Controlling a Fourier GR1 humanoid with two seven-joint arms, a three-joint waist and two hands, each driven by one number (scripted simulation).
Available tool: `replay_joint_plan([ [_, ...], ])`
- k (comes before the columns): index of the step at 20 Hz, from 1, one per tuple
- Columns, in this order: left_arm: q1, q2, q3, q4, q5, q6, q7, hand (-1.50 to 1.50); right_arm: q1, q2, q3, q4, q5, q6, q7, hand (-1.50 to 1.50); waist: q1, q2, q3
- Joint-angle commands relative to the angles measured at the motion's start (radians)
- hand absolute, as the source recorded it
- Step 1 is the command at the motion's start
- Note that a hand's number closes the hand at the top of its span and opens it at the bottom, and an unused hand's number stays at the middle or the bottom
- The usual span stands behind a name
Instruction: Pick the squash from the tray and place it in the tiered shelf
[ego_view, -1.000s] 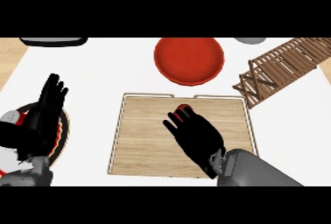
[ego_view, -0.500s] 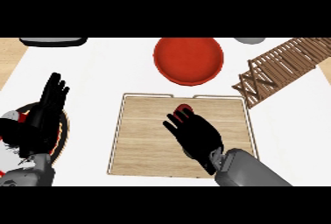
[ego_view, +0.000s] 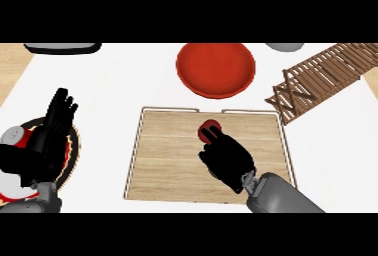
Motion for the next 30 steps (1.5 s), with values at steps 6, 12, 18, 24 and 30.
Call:
replay_joint_plan([
  [6, -0.011, -0.025, 0.005, -0.010, -0.015, 0.012, 0.026, 0.00, 0.105, -0.195, -0.121, 0.034, 0.036, -0.225, -0.195, 1.50, -0.017, 0.011, 0.002],
  [12, 0.005, -0.016, 0.035, -0.020, -0.010, 0.025, 0.026, 0.00, 0.323, -0.465, -0.434, 0.083, -0.200, -0.382, -0.436, 1.50, -0.065, 0.011, 0.005],
  [18, -0.008, 0.007, 0.047, 0.008, 0.007, -0.015, 0.025, 0.00, 0.395, -0.587, -0.647, 0.157, -0.474, -0.297, -0.728, 1.50, -0.029, 0.009, 0.001],
  [24, 0.008, 0.006, 0.033, -0.055, 0.002, -0.017, 0.059, 0.00, 0.437, -0.609, -0.831, 0.043, -0.753, -0.118, -0.759, 1.50, -0.031, 0.002, 0.000],
  [30, 0.011, 0.024, 0.087, 0.018, 0.019, -0.033, -0.001, 0.00, 0.458, -0.637, -1.095, -0.071, -1.027, -0.013, -0.557, 1.50, -0.052, 0.001, -0.003],
])
